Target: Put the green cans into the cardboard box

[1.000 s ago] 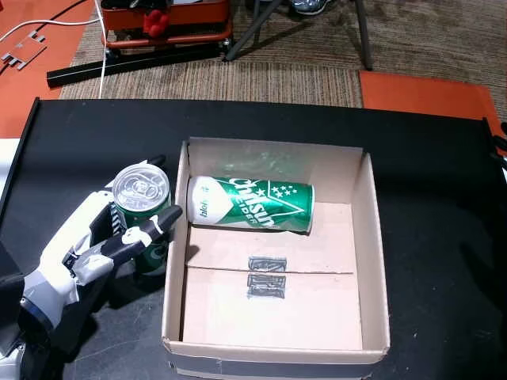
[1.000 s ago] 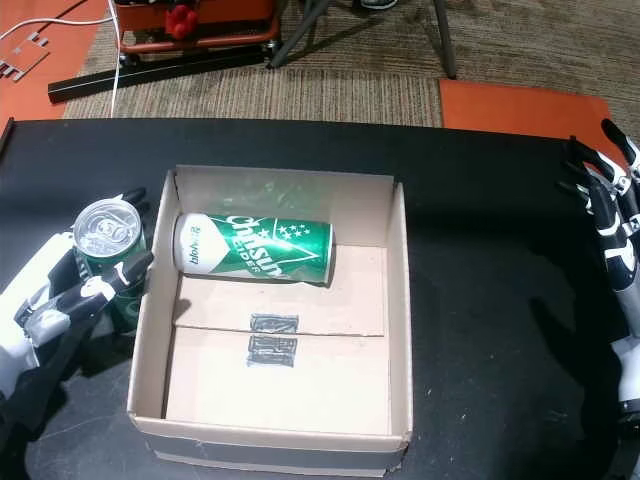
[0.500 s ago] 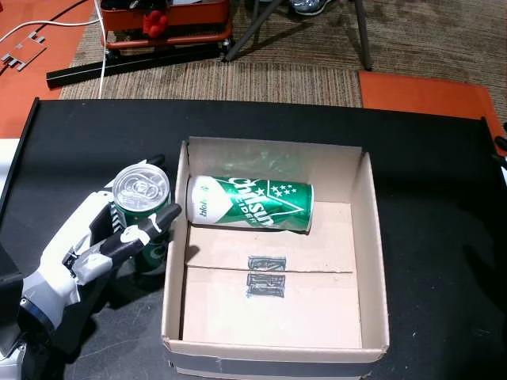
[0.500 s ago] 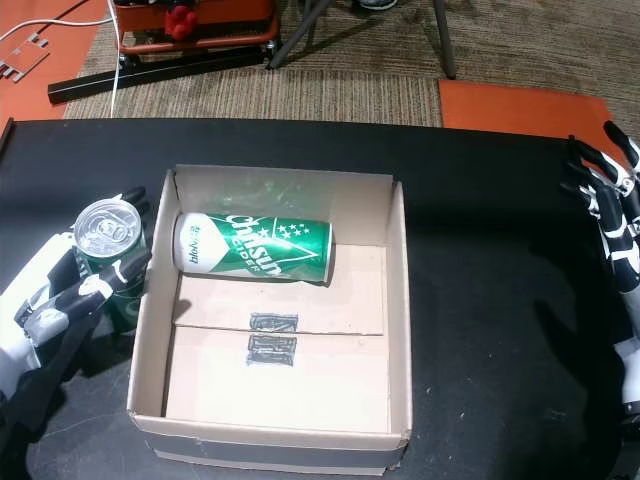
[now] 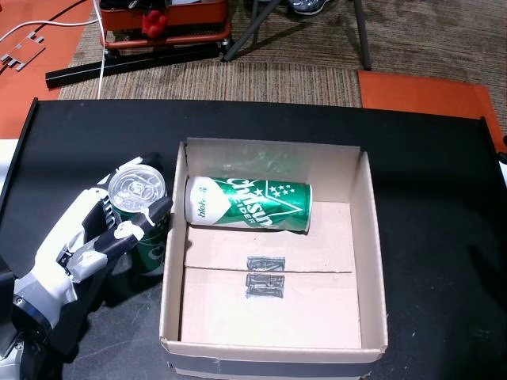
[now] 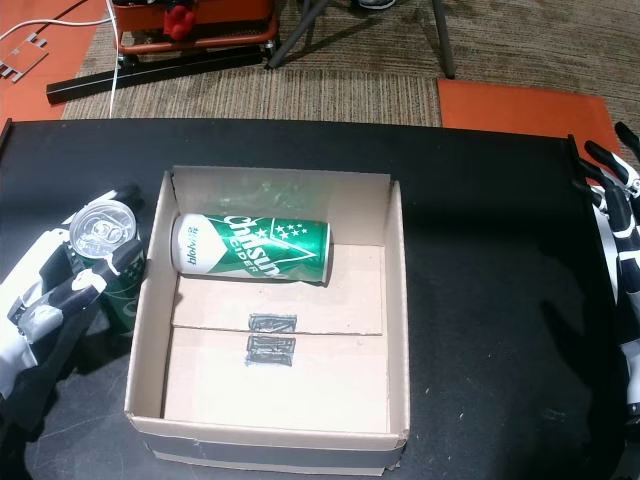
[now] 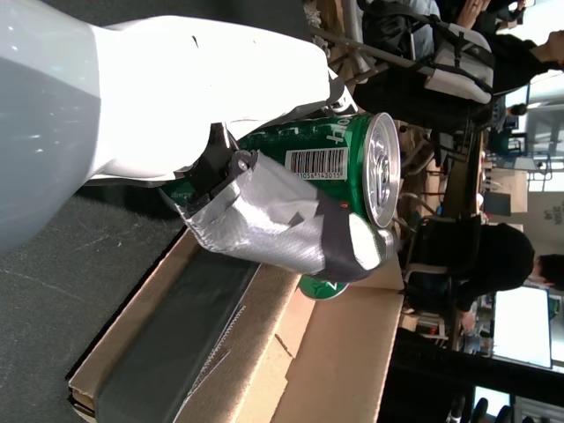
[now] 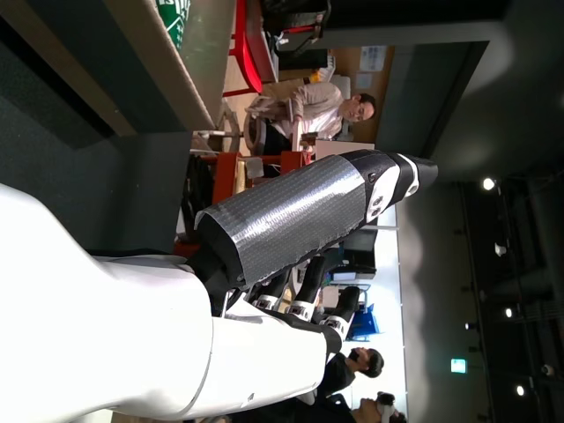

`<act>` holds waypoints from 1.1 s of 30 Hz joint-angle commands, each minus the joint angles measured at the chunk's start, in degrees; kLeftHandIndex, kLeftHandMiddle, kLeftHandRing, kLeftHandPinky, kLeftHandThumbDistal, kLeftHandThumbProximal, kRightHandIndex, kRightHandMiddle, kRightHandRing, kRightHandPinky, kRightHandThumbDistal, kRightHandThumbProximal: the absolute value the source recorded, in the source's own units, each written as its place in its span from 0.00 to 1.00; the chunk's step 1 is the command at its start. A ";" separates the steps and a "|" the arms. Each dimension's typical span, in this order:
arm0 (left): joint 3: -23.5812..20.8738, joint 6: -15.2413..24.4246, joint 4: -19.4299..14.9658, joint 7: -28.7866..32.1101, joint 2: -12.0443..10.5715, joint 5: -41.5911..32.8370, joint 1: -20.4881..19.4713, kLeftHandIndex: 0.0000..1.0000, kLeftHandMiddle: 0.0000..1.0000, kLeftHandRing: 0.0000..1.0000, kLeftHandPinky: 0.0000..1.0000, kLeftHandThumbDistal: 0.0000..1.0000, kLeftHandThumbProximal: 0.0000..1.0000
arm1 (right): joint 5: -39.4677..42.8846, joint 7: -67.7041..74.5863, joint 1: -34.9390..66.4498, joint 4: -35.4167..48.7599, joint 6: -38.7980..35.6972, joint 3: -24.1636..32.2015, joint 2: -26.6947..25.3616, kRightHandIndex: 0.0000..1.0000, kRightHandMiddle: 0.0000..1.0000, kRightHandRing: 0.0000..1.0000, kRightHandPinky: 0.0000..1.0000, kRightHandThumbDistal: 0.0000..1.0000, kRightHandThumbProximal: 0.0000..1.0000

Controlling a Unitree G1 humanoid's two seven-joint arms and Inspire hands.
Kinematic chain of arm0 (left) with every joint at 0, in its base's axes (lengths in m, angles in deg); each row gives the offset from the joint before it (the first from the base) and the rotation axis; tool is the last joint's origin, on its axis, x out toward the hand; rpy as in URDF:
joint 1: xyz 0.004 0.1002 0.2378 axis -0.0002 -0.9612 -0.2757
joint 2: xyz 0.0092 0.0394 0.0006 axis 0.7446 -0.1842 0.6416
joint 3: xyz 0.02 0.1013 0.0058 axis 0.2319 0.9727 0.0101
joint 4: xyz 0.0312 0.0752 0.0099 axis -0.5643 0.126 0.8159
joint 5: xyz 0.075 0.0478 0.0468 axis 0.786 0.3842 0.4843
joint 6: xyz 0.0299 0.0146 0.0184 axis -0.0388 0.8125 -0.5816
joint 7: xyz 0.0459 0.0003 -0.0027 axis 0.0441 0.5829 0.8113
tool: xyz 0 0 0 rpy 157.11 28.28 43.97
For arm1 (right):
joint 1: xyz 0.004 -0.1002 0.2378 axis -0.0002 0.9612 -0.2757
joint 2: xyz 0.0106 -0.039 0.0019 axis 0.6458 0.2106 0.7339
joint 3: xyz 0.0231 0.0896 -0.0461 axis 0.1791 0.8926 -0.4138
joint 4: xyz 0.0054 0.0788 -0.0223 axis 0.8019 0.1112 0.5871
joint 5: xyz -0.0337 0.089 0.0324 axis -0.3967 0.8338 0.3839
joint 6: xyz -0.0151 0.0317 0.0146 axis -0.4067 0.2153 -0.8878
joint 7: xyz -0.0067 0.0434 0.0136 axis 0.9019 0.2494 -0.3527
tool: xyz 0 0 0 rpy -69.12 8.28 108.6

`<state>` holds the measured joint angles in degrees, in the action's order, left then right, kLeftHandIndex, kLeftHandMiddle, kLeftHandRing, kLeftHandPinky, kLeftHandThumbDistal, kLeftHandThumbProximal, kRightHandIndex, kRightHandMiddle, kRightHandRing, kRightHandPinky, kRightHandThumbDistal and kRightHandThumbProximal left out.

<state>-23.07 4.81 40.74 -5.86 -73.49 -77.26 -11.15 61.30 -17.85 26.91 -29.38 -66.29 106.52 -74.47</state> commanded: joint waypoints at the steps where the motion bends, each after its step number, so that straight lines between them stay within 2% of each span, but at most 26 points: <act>1: -1.87 -1.18 0.23 0.84 -0.55 -2.56 -0.93 0.88 0.77 0.69 0.63 0.35 0.16 | 0.43 0.32 0.66 0.05 -0.65 0.15 -0.29 0.68 0.69 0.73 0.82 1.00 0.55; 2: -2.38 -1.27 0.22 1.27 -0.73 -3.03 -0.87 0.86 0.74 0.66 0.60 0.26 0.17 | 0.47 0.35 0.60 0.04 -0.80 0.20 -0.26 0.68 0.69 0.73 0.82 1.00 0.55; 4: -2.90 -1.45 0.22 1.61 -0.86 -3.42 -0.77 0.85 0.72 0.64 0.58 0.20 0.18 | 0.40 0.87 0.60 0.23 -0.89 0.20 -0.16 0.67 0.69 0.72 0.80 1.00 0.54; 6: -3.25 -2.14 0.28 1.79 -0.89 -3.86 -0.61 0.82 0.70 0.61 0.55 0.18 0.19 | 0.51 1.35 0.59 0.40 -0.81 0.25 -0.04 0.66 0.68 0.71 0.79 1.00 0.53; 10: -3.54 -2.57 0.29 2.23 -0.74 -4.30 -0.46 0.77 0.67 0.58 0.54 0.21 0.26 | 0.61 2.44 0.60 0.57 -0.64 0.29 0.11 0.65 0.67 0.70 0.78 1.00 0.53; 12: -3.54 -2.01 0.25 2.02 -0.67 -4.08 -0.49 0.75 0.66 0.58 0.54 0.16 0.26 | 0.47 2.99 0.69 0.71 -0.84 0.19 0.13 0.65 0.66 0.70 0.78 1.00 0.53; 14: -3.65 -1.80 0.21 2.01 -0.60 -4.09 -0.51 0.74 0.65 0.57 0.54 0.16 0.28 | 1.00 2.76 0.71 0.98 -0.42 0.31 0.25 0.65 0.66 0.70 0.78 1.00 0.52; 16: -4.39 -2.96 0.24 3.05 -0.69 -5.04 -0.33 0.71 0.64 0.57 0.53 0.15 0.27 | 1.52 2.44 0.65 1.02 -0.08 0.50 0.29 0.65 0.66 0.69 0.77 1.00 0.51; 19: -5.30 -4.69 0.27 3.77 -0.78 -6.06 -0.11 0.69 0.63 0.57 0.53 0.21 0.29 | 1.71 2.67 0.62 0.94 0.02 0.61 0.27 0.65 0.66 0.69 0.77 1.00 0.51; 22: -5.36 -4.57 0.20 3.29 -0.67 -5.78 -0.10 0.68 0.63 0.58 0.53 0.17 0.31 | 2.19 2.30 0.59 0.92 0.27 0.72 0.26 0.66 0.65 0.67 0.76 1.00 0.50; 26: -5.39 -4.63 0.18 2.86 -0.63 -5.67 -0.10 0.66 0.63 0.59 0.53 0.19 0.37 | 2.07 2.52 0.58 0.69 -0.25 0.75 0.23 0.65 0.65 0.66 0.75 1.00 0.51; 28: -5.29 -3.91 0.13 2.37 -0.66 -5.44 -0.17 0.65 0.61 0.57 0.53 0.10 0.39 | 2.00 2.41 0.55 0.60 -0.52 0.75 0.16 0.66 0.65 0.66 0.75 0.98 0.51; 29: -5.26 -3.77 0.09 1.79 -0.72 -5.34 -0.19 0.65 0.59 0.55 0.50 0.09 0.38 | 1.94 2.44 0.53 0.55 -0.68 0.75 0.15 0.66 0.65 0.66 0.75 0.98 0.52; 31: -5.27 -3.58 0.01 -0.12 -0.98 -5.22 -0.25 0.61 0.54 0.50 0.46 0.01 0.29 | 1.86 2.61 0.54 0.54 -0.93 0.75 0.19 0.65 0.64 0.65 0.75 0.98 0.53; 33: -5.62 -4.34 -0.02 -0.93 -1.26 -5.76 -0.18 0.60 0.51 0.47 0.43 0.01 0.26 | 2.03 2.59 0.50 0.59 -0.82 0.80 0.26 0.66 0.64 0.65 0.74 0.99 0.52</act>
<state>-28.16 0.46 40.74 -6.36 -74.62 -82.56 -11.00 62.87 -15.35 26.91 -28.51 -66.74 107.05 -74.44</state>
